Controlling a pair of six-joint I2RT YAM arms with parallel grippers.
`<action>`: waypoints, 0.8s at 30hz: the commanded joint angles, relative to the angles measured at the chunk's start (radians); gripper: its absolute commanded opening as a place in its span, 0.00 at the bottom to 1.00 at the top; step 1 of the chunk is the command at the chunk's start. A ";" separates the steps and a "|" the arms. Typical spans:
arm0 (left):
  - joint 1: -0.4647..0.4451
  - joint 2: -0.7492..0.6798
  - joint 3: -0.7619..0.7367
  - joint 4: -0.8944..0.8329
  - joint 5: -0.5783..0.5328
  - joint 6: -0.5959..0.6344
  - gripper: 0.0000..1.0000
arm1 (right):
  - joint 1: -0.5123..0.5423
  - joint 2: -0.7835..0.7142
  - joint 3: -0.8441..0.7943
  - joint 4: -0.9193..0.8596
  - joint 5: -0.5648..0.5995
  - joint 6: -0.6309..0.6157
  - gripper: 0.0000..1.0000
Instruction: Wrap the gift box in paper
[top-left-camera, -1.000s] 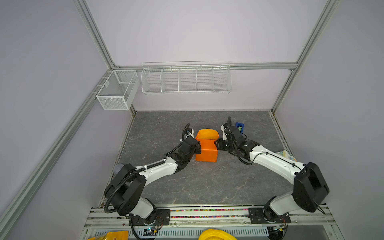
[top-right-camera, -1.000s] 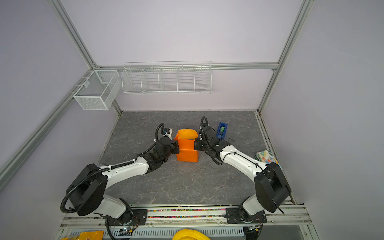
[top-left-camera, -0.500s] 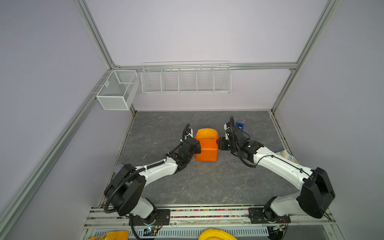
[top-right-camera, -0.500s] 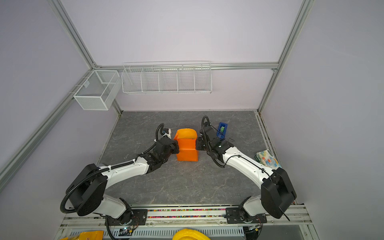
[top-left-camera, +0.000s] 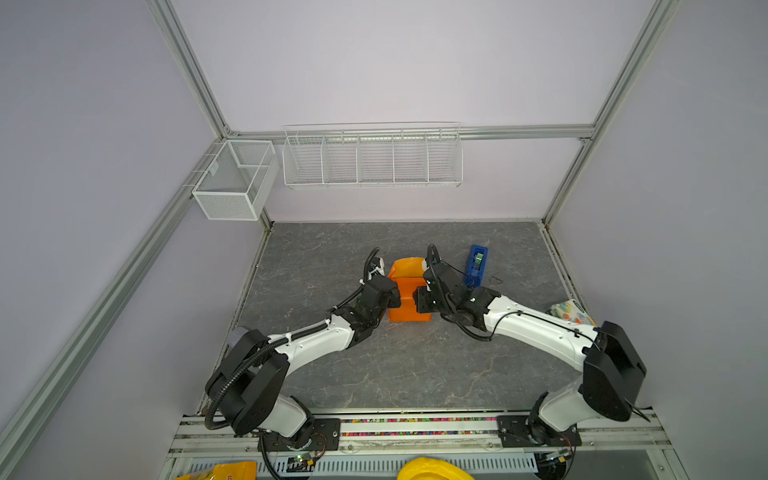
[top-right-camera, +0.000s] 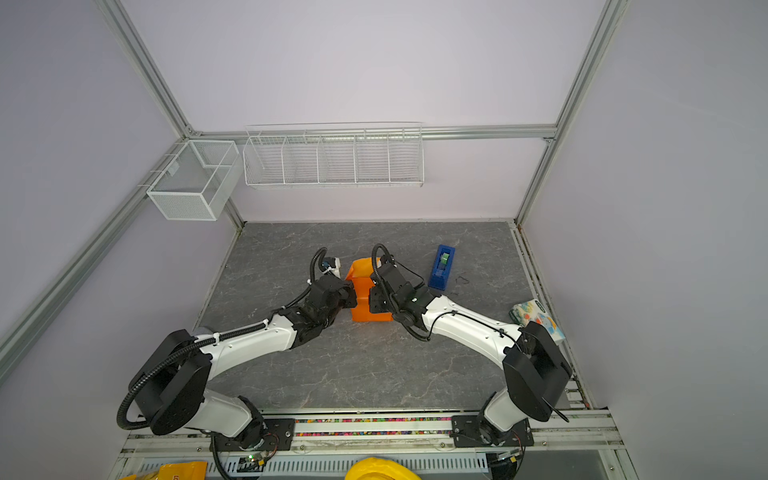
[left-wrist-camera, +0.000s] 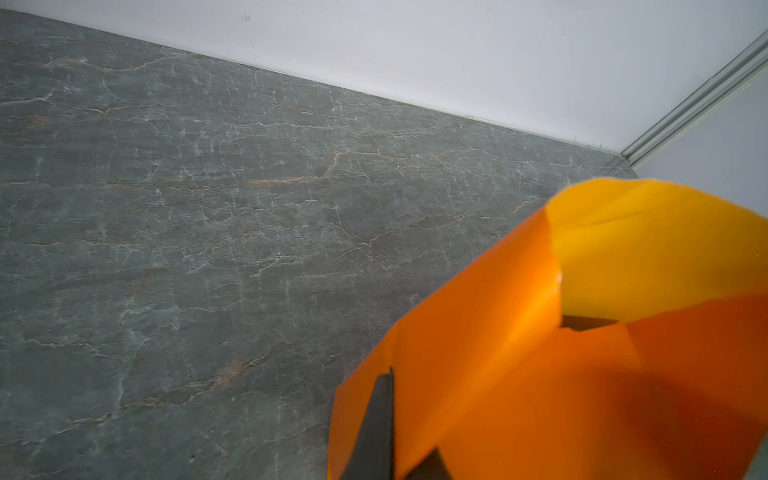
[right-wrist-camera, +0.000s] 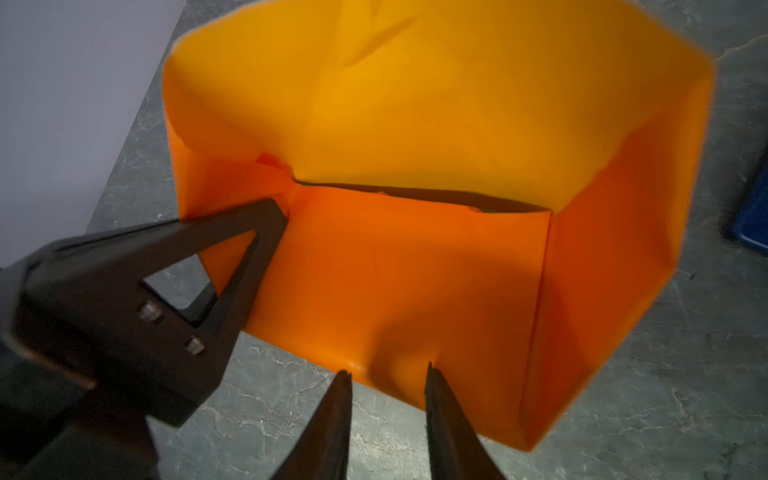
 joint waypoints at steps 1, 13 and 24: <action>-0.004 -0.014 -0.022 -0.048 -0.009 -0.018 0.08 | -0.003 0.039 0.009 -0.004 0.038 -0.016 0.32; -0.005 -0.153 -0.018 -0.075 0.000 0.040 0.25 | -0.020 0.067 -0.016 -0.001 0.042 -0.018 0.31; 0.065 -0.183 -0.053 -0.093 0.024 0.017 0.37 | -0.021 0.066 -0.013 -0.004 0.030 -0.019 0.31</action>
